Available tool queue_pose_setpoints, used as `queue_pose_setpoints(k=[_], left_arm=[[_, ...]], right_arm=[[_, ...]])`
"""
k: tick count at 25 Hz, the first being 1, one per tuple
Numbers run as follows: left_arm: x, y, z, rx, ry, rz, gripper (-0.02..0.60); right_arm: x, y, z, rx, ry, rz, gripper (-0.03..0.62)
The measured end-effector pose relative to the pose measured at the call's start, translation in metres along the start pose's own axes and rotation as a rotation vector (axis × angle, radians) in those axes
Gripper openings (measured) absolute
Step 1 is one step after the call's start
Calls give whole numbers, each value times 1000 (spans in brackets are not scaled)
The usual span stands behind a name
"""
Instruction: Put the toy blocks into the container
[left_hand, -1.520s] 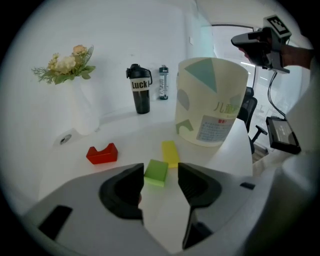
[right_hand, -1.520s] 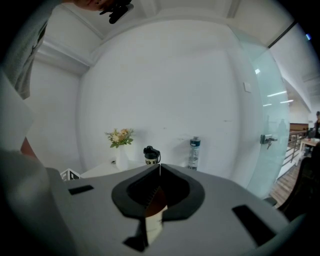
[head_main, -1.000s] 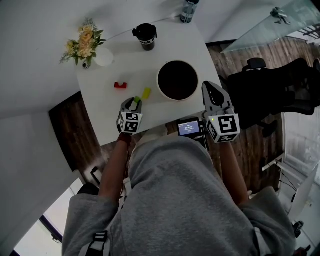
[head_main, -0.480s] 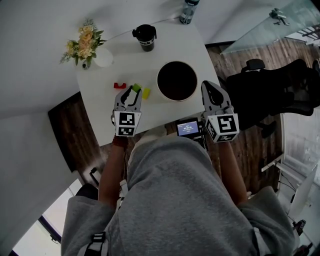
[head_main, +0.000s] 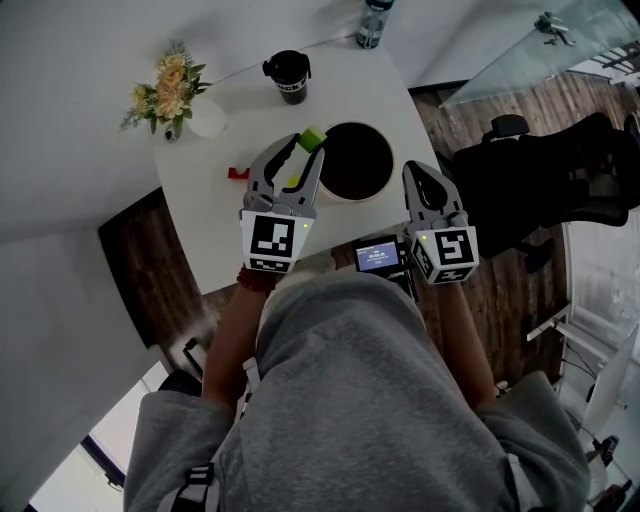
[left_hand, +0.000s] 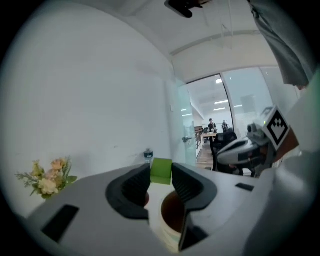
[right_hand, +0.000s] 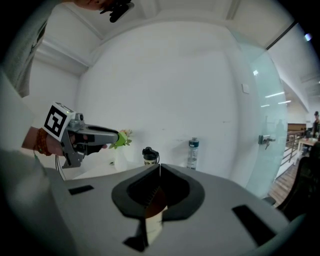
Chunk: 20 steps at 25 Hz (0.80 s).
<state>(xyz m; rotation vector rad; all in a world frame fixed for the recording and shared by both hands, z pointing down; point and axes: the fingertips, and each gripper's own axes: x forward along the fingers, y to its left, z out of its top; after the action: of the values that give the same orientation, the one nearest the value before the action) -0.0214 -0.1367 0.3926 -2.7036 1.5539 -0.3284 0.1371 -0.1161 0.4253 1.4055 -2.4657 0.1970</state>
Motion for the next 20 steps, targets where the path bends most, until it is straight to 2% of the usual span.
queue_pose_setpoints(k=[3,6,15,20], left_arm=[[7,-15,26,-9,-64,-37,141],[13,-31,36,-10,-87,-81,141],[24,-64,30,-16,-83,-175,143],[26,-71,29,-55,-77,-222,143]], right_arm=[[-1,0,-2,5,2,-8,5],[-2,0,-1,6,-1,-13,5],[0,-4,-3,14,4,-19,5],[4,-2,-4,10,6,-16,5]])
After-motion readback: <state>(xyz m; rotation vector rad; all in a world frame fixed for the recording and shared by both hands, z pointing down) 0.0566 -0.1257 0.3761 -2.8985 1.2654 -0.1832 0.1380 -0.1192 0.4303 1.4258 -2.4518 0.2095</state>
